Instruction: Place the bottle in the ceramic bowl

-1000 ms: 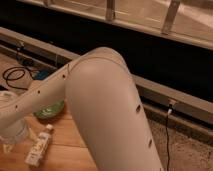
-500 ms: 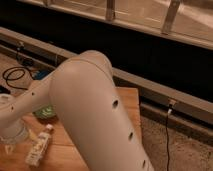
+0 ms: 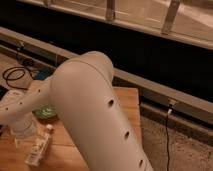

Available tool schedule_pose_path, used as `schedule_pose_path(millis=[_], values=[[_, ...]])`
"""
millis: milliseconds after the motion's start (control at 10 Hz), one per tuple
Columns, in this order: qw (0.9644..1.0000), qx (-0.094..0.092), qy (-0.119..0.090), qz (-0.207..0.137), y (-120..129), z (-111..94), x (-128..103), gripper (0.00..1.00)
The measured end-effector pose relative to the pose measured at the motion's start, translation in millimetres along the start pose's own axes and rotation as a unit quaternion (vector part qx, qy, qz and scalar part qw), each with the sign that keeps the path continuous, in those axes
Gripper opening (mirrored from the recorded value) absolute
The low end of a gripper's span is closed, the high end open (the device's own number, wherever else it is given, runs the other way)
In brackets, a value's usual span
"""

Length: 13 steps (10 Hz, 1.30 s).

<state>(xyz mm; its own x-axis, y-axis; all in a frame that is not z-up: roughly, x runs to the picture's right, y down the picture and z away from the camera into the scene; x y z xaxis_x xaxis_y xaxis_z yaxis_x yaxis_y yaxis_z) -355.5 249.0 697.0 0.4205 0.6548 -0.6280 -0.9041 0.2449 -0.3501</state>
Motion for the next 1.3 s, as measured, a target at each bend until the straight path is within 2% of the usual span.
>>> schedule_pose_path(millis=[200, 400, 900, 1100, 1300], values=[[0.9998, 0.007, 0.003, 0.02, -12.8, 5.6, -3.9, 0.65], [0.9993, 0.013, 0.013, 0.033, -20.9, 20.5, -6.1, 0.65], [0.9982, 0.023, 0.038, 0.04, -33.7, 49.3, -15.0, 0.65], [0.9974, 0.02, 0.055, 0.042, -35.0, 67.9, -13.7, 0.65], [0.9968, 0.021, 0.067, 0.037, -38.8, 75.6, -13.6, 0.65]])
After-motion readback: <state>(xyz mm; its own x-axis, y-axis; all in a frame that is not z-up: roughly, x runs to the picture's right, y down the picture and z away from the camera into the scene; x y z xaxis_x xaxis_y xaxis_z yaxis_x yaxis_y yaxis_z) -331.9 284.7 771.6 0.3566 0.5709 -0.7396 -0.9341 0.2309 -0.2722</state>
